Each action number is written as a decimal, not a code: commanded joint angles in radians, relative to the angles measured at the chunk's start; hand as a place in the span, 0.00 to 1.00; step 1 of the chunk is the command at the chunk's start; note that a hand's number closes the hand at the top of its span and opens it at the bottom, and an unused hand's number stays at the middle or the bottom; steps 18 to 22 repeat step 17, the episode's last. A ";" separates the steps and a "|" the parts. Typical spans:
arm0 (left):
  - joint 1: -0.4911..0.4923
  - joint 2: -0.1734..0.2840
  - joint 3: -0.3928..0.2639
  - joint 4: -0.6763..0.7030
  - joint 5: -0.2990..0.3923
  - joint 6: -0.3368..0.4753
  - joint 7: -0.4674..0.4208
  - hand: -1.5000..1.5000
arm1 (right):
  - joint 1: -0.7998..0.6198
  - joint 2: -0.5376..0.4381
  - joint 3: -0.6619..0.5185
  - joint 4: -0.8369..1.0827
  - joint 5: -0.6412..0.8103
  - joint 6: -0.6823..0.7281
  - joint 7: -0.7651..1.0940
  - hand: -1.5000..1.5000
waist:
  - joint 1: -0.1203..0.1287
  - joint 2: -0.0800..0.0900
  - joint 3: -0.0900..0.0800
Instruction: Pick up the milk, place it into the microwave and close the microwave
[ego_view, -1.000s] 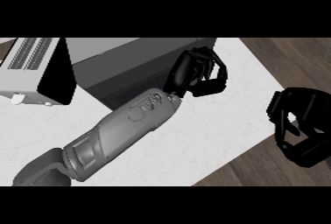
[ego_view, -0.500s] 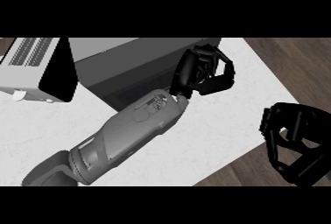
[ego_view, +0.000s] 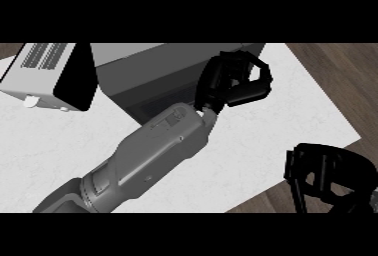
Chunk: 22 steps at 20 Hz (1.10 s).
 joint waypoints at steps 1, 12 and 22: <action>0.105 0.002 0.095 0.116 0.084 -0.024 -0.014 1.00 | 0.050 0.025 0.029 -0.040 -0.002 -0.011 -0.010 1.00 | 0.041 0.014 -0.008; 0.139 0.027 0.038 0.178 0.148 -0.197 -0.051 1.00 | 0.134 0.059 0.069 -0.159 0.039 -0.088 0.002 1.00 | 0.091 0.010 -0.010; 0.124 0.046 0.032 0.199 0.170 -0.263 -0.061 1.00 | 0.184 0.083 0.105 -0.215 0.070 -0.126 0.007 1.00 | 0.105 0.003 -0.009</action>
